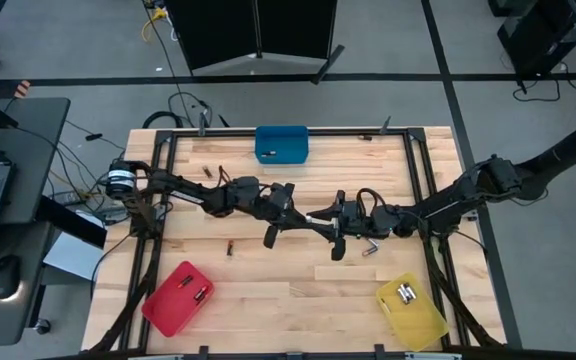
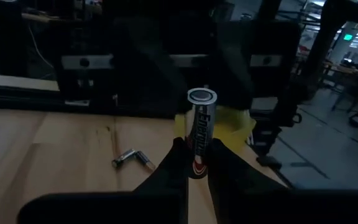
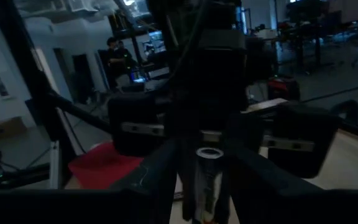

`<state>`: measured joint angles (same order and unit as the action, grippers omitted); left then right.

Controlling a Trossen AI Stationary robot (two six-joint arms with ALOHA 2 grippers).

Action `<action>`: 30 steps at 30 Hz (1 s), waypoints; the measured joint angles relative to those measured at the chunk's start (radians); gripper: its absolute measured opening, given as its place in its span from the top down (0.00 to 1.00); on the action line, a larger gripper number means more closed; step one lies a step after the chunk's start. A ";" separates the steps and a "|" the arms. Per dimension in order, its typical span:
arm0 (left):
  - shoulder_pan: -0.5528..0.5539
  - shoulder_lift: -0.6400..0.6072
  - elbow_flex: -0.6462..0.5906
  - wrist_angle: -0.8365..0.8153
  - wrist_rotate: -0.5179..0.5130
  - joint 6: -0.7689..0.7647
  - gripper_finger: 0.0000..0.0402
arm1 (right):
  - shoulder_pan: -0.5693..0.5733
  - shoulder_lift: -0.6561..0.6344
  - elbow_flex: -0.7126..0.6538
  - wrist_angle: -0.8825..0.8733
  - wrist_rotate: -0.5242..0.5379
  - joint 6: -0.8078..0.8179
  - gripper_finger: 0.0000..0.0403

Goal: Sort batteries
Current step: Put the silver battery into the yellow bin

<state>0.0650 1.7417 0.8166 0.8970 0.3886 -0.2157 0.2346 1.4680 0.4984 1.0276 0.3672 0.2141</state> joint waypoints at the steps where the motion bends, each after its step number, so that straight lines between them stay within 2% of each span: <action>1: 0.000 0.002 0.003 0.000 0.001 0.000 0.90 | 0.002 -0.001 -0.001 -0.005 -0.001 0.000 0.65; 10: 0.000 0.004 0.005 0.026 0.006 0.001 0.90 | -0.002 0.005 0.002 -0.011 -0.004 0.018 0.68; 16: 0.000 0.004 0.005 0.027 0.007 0.005 0.90 | -0.006 0.005 0.005 -0.011 -0.020 0.015 0.84; 23: 0.000 0.003 0.004 0.019 -0.023 0.039 0.90 | -0.008 -0.006 0.005 -0.029 -0.024 -0.042 0.85; 26: 0.000 0.002 0.006 0.016 -0.042 0.068 0.81 | -0.009 -0.045 0.011 -0.095 -0.024 -0.053 0.85; 30: 0.000 0.002 0.006 -0.007 -0.091 0.084 0.69 | -0.008 -0.125 0.056 -0.266 -0.012 -0.058 0.85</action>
<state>0.0648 1.7439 0.8227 0.8903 0.2972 -0.1317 0.2269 1.3426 0.5541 0.7611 0.3549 0.1563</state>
